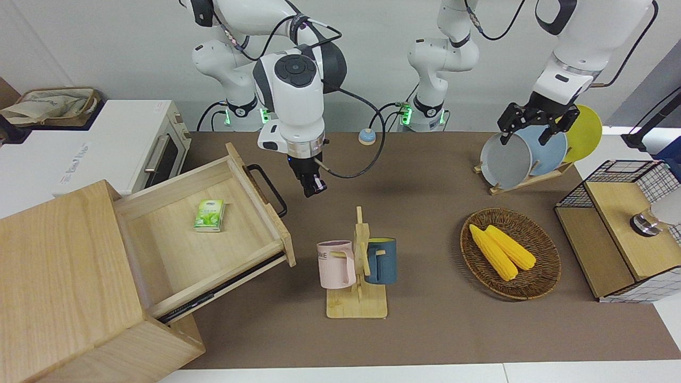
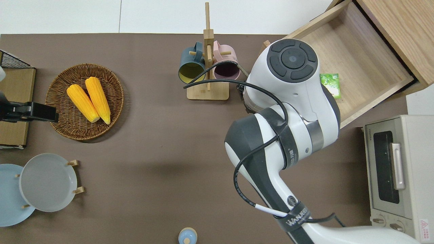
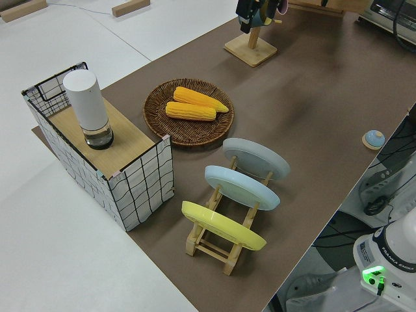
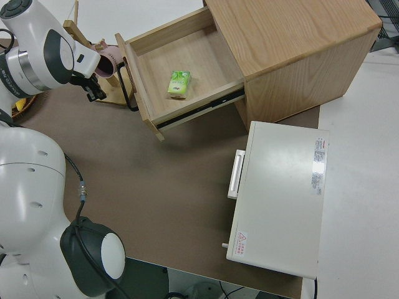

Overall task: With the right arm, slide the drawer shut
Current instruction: 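Push the drawer front with the right gripper away from the robot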

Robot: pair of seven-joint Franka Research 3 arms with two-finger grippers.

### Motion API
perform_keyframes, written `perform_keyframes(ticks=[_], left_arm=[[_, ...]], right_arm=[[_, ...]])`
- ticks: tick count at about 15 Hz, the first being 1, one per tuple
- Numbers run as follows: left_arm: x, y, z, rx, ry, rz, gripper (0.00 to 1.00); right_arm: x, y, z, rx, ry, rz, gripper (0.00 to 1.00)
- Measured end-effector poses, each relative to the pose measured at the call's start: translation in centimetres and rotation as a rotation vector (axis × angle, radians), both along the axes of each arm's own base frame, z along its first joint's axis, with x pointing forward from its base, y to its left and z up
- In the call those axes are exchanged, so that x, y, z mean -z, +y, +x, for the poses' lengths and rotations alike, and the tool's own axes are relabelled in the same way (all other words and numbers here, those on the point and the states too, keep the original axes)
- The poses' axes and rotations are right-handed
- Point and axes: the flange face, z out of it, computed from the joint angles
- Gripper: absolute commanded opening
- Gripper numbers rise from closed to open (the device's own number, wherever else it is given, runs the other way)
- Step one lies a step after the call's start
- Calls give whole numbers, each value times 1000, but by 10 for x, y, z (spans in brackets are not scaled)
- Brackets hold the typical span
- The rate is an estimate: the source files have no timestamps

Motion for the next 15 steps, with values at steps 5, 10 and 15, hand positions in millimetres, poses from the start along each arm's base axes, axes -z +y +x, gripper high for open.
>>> perform_keyframes(ticks=[5, 10, 15], left_arm=[[0, 0, 0, 0, 0, 0, 998], [0, 0, 0, 0, 0, 0, 998], [0, 0, 0, 0, 0, 0, 995]], right_arm=[[11, -9, 11, 19, -7, 0, 0], [19, -21, 19, 33, -6, -2, 0], [21, -44, 30, 36, -12, 7, 0]])
